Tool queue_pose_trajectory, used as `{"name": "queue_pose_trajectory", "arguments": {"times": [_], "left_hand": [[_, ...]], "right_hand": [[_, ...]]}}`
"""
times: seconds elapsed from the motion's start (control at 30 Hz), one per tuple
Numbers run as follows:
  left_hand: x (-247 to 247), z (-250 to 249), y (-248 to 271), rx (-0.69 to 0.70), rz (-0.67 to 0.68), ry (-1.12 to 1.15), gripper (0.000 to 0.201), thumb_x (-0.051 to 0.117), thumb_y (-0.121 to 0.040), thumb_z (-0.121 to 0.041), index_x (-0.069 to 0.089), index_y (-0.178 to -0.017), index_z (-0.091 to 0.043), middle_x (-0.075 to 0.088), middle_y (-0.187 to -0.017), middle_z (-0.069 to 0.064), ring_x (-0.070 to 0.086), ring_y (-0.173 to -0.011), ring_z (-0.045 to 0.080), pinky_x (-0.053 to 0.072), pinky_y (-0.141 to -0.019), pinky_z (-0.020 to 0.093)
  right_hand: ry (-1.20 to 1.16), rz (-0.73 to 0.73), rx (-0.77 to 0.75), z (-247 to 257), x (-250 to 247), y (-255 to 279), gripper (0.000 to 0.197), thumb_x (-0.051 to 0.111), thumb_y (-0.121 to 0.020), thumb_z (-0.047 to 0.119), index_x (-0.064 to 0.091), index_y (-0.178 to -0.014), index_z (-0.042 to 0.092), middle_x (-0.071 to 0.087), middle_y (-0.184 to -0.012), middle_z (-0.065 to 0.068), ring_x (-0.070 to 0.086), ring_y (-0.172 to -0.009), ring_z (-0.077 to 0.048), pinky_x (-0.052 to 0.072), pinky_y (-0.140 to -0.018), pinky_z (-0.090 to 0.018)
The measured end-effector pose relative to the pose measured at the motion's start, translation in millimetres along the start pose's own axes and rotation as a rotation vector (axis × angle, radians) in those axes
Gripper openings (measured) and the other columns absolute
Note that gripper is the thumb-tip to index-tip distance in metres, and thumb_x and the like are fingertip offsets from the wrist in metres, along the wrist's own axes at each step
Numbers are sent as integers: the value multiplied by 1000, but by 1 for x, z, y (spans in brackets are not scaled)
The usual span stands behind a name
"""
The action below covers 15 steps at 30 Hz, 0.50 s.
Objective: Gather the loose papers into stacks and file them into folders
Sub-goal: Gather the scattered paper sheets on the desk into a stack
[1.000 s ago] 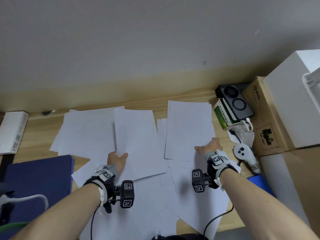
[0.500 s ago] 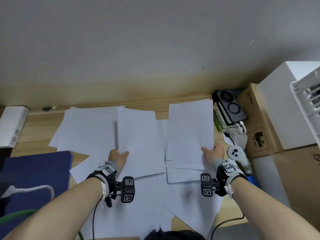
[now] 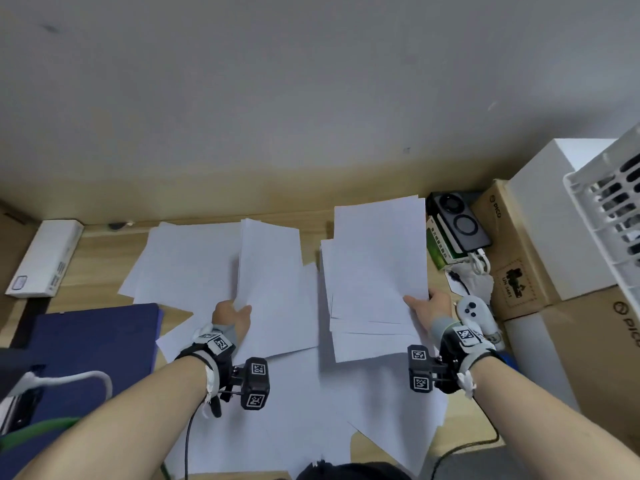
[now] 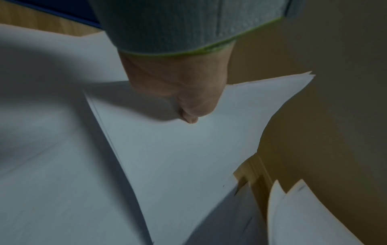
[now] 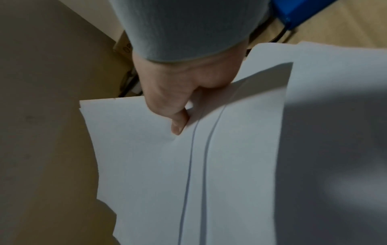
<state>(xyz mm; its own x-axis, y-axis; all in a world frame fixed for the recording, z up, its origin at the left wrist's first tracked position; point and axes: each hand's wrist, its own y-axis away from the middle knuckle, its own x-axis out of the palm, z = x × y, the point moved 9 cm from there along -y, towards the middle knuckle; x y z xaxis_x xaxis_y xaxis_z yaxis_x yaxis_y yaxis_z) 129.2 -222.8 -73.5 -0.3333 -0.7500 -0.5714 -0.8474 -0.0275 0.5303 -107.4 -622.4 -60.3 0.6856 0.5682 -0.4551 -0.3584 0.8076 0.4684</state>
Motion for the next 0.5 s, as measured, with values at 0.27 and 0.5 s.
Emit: {"name": "queue_pose_trajectory", "arguments": {"times": [0.27, 0.5], "left_hand": [[7, -36, 15, -36, 195, 243, 61, 73, -78, -32, 50, -121, 4, 63, -111, 12, 62, -104, 32, 50, -95, 40], [7, -66, 25, 48, 365, 350, 54, 69, -84, -42, 62, -120, -3, 70, -114, 13, 68, -102, 29, 54, -95, 46]], "right_hand": [[-140, 197, -125, 74, 56, 37, 24, 71, -84, 5, 62, -105, 14, 69, -100, -5, 65, -92, -25, 51, -86, -35], [-44, 277, -168, 100, 99, 70, 15, 71, -80, 2, 69, -94, 6, 71, -89, -9, 64, -76, -23, 51, -62, -25]]}}
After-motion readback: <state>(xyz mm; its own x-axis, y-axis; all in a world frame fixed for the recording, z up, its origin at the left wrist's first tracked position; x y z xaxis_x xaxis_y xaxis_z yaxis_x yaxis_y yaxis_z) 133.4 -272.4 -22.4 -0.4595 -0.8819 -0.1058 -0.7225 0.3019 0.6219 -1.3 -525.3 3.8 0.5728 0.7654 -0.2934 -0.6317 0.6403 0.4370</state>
